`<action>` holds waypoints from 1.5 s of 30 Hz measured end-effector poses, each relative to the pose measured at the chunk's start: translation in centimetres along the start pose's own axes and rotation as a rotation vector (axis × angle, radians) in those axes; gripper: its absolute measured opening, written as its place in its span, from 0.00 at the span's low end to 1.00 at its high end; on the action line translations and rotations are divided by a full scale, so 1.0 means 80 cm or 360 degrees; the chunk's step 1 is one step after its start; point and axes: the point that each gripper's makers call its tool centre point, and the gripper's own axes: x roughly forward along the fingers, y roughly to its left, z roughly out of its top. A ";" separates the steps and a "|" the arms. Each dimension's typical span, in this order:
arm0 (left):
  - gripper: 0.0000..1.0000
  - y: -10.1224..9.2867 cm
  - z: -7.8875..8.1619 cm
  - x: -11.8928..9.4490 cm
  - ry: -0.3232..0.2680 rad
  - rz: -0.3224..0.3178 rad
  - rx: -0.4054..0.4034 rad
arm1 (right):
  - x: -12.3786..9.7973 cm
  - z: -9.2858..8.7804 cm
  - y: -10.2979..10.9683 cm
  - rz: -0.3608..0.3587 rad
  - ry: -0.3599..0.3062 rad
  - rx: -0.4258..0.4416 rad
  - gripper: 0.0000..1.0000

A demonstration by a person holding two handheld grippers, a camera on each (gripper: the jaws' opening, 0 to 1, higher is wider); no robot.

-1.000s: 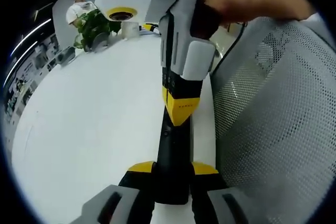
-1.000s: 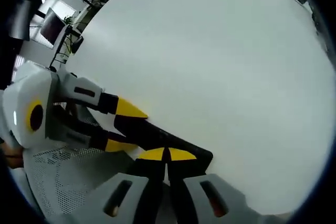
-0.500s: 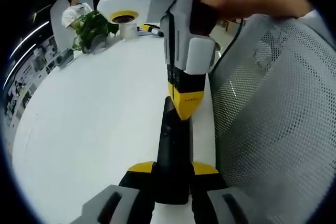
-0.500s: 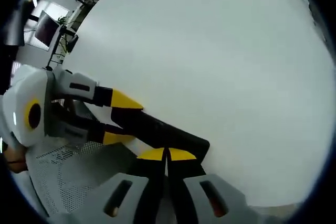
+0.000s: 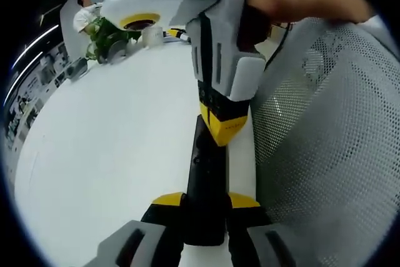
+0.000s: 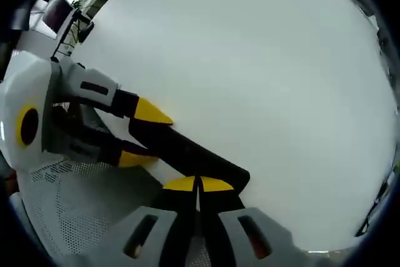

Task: Press the specified remote control buttons in sequence, fully releasing each button before pressing the next.

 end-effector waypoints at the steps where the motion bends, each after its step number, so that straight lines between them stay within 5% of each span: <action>1: 0.25 0.000 0.000 0.000 -0.0001 0.0000 -0.0002 | 0.000 0.000 -0.001 0.0010 0.0000 0.0041 0.00; 9: 0.25 0.000 0.000 0.000 -0.0003 0.0001 -0.0001 | -0.003 -0.001 -0.003 0.0135 -0.0034 0.0209 0.00; 23: 0.25 -0.001 0.000 0.000 -0.0004 -0.0002 0.0016 | -0.010 0.005 -0.015 0.0096 -0.0103 0.0322 0.00; 28: 0.25 0.000 0.000 0.001 0.0001 -0.0002 0.0016 | -0.010 0.012 -0.003 0.0202 -0.0139 0.0368 0.00; 45: 0.25 0.000 0.000 0.002 0.0037 0.0003 -0.0003 | -0.003 0.009 -0.005 0.0023 -0.0088 0.0176 0.00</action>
